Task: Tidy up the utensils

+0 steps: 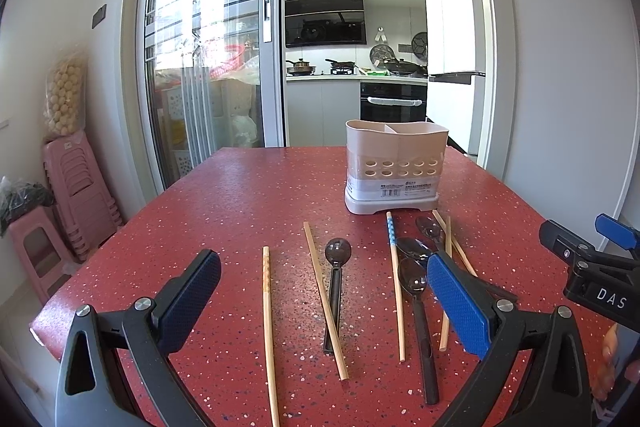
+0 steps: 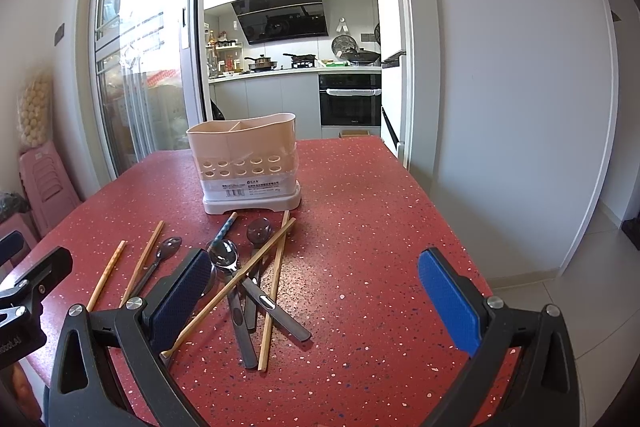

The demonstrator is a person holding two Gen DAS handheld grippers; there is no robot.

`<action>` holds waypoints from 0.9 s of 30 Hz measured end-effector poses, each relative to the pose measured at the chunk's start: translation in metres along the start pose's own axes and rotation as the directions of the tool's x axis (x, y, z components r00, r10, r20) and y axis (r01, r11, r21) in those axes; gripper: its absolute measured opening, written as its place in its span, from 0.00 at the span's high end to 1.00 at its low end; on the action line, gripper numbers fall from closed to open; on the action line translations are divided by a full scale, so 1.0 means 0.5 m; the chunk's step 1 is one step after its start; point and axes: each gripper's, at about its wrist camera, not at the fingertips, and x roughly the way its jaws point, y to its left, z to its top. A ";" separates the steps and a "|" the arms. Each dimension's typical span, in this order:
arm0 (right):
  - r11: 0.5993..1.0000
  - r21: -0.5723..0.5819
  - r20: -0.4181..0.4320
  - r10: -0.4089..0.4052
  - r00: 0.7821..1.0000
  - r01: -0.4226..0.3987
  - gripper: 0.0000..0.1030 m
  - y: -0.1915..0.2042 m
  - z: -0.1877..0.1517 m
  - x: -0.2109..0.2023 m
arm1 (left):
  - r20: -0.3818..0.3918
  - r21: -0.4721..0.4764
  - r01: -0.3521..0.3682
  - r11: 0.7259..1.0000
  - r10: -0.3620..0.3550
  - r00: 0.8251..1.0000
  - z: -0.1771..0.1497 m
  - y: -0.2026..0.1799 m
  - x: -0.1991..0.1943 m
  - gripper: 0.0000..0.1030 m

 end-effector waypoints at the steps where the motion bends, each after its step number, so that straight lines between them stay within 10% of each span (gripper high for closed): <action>1: 1.000 0.001 0.000 0.000 1.000 0.000 0.00 0.000 0.000 0.000 | -0.002 0.000 0.001 1.000 -0.001 1.000 0.000 -0.001 0.001 0.00; 27: 1.000 -0.001 -0.015 0.006 1.000 -0.006 0.00 0.000 -0.003 0.001 | -0.017 -0.006 0.006 1.000 -0.006 1.000 -0.002 0.001 0.007 0.00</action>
